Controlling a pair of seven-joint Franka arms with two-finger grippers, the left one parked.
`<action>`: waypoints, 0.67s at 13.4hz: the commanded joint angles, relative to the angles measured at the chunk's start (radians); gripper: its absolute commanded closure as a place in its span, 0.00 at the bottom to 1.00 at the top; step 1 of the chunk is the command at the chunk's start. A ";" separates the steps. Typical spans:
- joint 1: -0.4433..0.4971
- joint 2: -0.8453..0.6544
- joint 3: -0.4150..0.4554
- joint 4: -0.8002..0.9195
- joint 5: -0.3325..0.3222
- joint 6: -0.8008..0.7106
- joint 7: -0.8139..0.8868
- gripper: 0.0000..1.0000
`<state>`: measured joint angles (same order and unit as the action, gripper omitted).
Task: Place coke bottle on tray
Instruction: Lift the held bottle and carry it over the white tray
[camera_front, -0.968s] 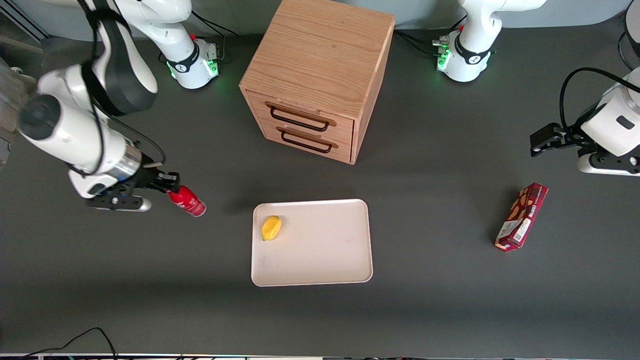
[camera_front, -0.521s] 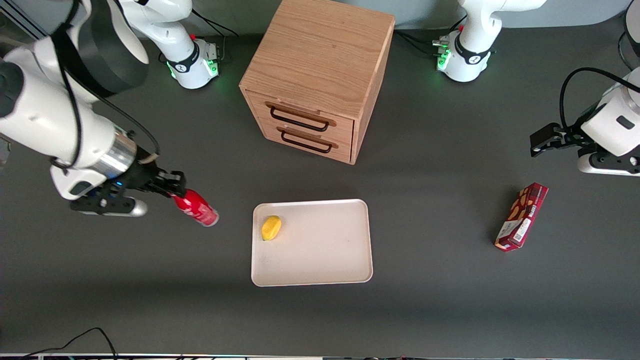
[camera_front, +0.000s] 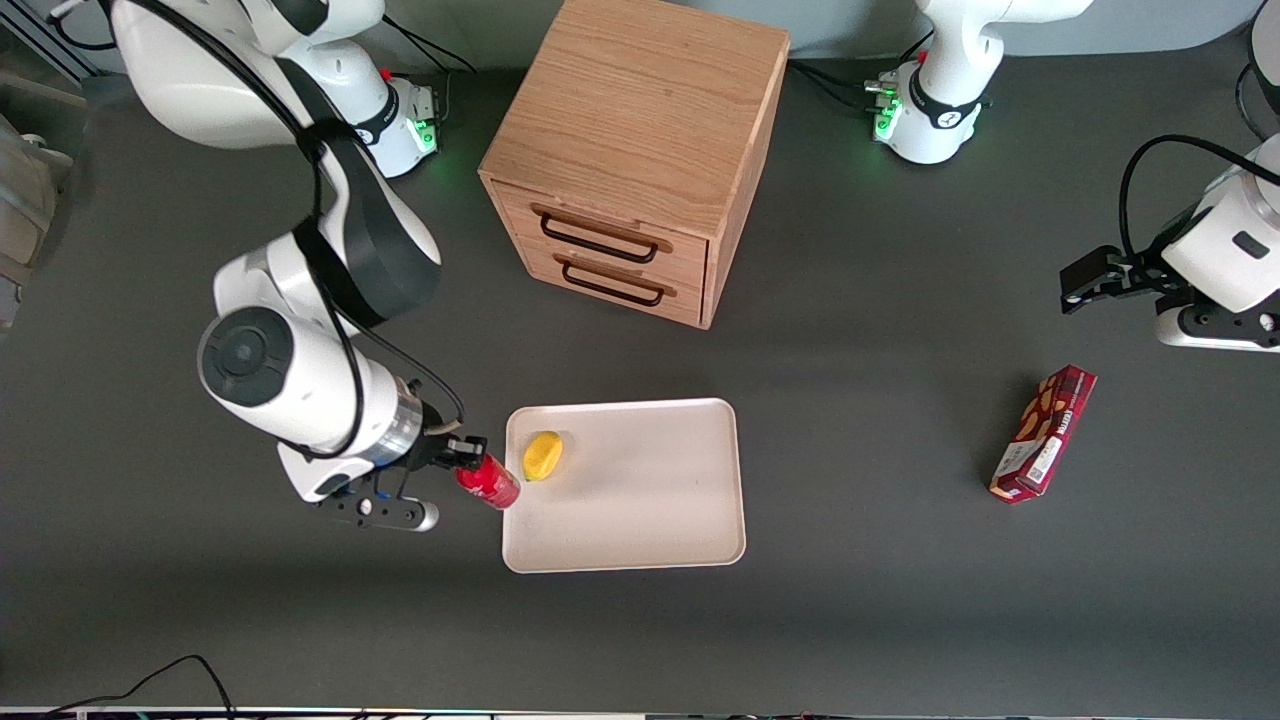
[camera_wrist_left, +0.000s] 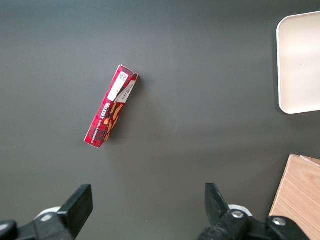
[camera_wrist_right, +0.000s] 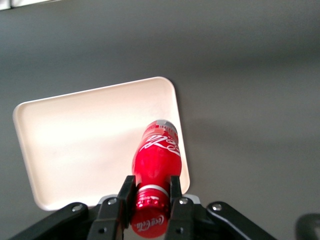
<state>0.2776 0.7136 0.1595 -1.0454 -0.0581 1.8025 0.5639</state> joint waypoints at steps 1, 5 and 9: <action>0.067 0.075 -0.066 0.077 -0.016 0.018 0.028 1.00; 0.083 0.168 -0.069 0.142 -0.016 0.049 0.045 1.00; 0.083 0.191 -0.080 0.140 -0.016 0.107 0.045 1.00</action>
<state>0.3411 0.8781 0.1024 -0.9653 -0.0582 1.8998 0.5804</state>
